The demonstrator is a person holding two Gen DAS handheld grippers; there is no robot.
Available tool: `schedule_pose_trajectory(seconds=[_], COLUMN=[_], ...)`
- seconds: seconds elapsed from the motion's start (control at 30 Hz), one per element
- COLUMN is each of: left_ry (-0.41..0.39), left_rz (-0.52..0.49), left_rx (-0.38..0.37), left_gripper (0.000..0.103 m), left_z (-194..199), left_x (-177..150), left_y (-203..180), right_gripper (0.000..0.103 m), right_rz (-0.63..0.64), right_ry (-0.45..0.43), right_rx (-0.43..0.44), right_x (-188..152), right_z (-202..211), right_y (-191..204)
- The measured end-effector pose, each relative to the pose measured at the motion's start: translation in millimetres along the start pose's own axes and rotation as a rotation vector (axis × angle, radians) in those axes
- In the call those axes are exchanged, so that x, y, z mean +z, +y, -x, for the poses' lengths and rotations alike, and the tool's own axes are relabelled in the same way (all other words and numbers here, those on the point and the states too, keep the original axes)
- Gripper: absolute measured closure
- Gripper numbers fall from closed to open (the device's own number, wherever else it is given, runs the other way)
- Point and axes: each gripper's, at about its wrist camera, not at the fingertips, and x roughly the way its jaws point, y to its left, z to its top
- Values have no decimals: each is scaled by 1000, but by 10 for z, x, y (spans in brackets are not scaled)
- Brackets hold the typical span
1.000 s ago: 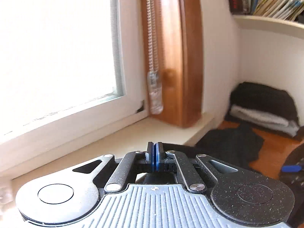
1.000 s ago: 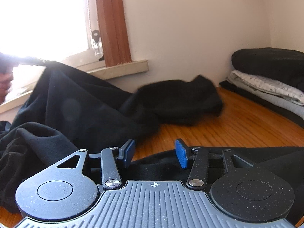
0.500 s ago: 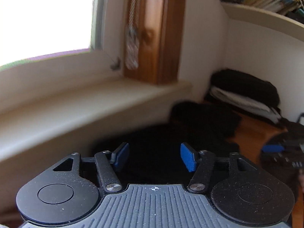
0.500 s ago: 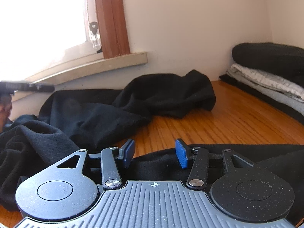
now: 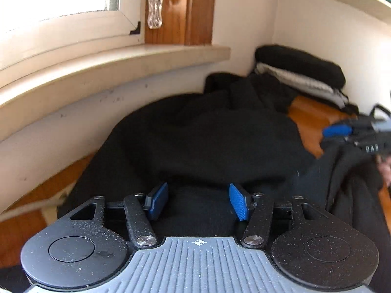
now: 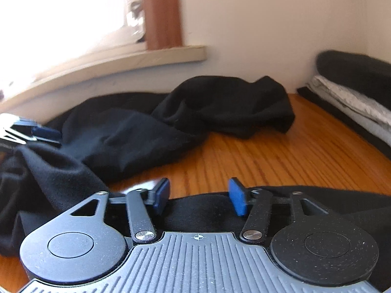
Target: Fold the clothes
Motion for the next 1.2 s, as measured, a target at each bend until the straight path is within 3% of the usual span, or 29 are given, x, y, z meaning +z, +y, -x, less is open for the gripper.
schedule_pose_trajectory(seconds=[0.1,0.2,0.37,0.53,0.7,0.83,0.93,1.07,1.13,1.17,1.2], left_ry=[19,32,38,23,-26,-51,-55,-61,-61,-61,-62], left_rz=[-3,-12,-40,1,82,122,129,127,127,128,128], left_rx=[-1,1,12,7,12,48,49,52,52,52,52], left_gripper=[45,45,45,45,45,41,40,38,38,38,38], left_z=[67,147,312,458,542,579,578,575,570,569,568], left_x=[-99,-180,-273,-337,-351,-351,-341,-336,-340,-343,-343], left_y=[28,53,91,188,295,355,366,354,353,353,351], right_gripper=[43,43,40,39,39,39,38,39,57,76,82], right_rz=[6,-56,-172,-182,-245,-312,-204,-201,-226,-236,-231], right_ry=[10,9,-58,-35,38,5,-22,27,69,87,94], right_rx=[24,115,210,92,-79,-146,-255,-295,-275,-260,-257], right_x=[7,62,326,775,1133,1280,1305,1356,1359,1358,1372], right_z=[8,81,306,40,-670,-1052,-1173,-1472,-1563,-1579,-1583], right_y=[70,41,-161,-441,-703,-769,-613,-666,-722,-726,-723])
